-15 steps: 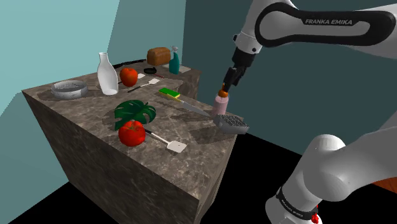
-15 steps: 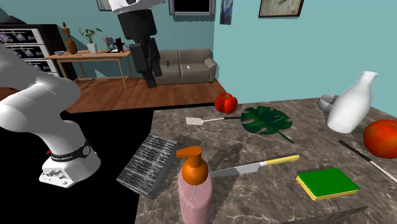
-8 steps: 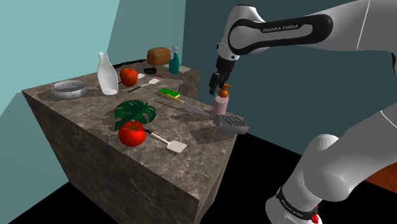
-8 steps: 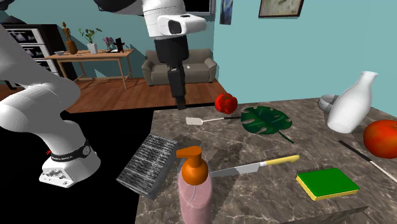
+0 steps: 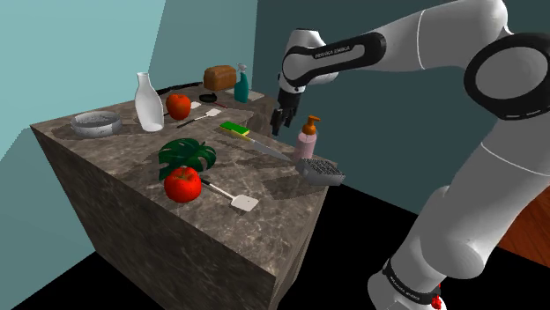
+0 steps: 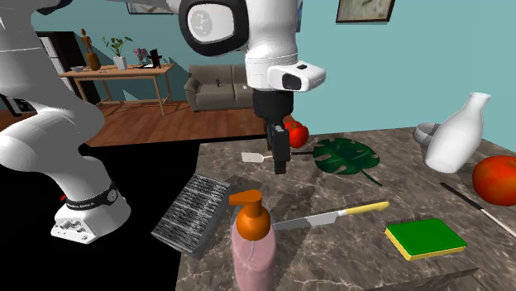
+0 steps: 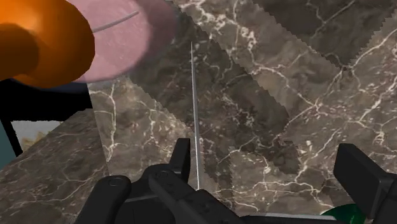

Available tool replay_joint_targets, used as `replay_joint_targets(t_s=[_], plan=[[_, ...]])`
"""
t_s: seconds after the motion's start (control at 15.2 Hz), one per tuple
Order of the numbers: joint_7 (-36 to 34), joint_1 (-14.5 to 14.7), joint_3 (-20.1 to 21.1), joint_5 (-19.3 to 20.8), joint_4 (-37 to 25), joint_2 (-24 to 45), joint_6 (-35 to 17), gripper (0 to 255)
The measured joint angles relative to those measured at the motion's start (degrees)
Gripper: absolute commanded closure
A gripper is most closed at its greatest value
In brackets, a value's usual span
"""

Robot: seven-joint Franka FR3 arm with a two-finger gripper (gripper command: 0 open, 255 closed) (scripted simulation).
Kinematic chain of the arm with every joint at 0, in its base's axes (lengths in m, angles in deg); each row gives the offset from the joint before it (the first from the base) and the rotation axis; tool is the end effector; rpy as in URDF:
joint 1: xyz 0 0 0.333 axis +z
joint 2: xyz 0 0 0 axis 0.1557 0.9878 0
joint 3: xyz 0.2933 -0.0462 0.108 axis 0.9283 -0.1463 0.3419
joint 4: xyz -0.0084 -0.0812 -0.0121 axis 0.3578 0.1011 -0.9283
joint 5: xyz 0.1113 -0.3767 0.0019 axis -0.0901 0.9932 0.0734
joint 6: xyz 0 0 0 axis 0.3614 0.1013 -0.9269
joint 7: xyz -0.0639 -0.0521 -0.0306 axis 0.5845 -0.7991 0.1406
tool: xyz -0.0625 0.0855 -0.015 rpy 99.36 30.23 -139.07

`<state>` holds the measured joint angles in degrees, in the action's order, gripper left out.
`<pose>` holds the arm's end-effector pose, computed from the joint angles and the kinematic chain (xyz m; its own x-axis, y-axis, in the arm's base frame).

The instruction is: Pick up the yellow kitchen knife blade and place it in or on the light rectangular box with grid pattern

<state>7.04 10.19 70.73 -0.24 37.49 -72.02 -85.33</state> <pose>0.5460 -0.0878 0.4733 0.9873 0.1344 0.0849 0.1339 -0.9909 0.0118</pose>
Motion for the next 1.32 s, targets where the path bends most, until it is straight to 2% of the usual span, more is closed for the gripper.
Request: replay_joint_targets(t_s=[0.4, 0.79, 1.32], plan=[[3.73, -0.99, -0.33, -2.88, -11.21, 14.48, -1.28, 0], [6.46, -2.92, 0.30, -5.07, -26.25, 29.30, 0.88, 0], [7.18, -3.40, 0.71, -5.79, -26.46, 33.72, -3.01, 0]])
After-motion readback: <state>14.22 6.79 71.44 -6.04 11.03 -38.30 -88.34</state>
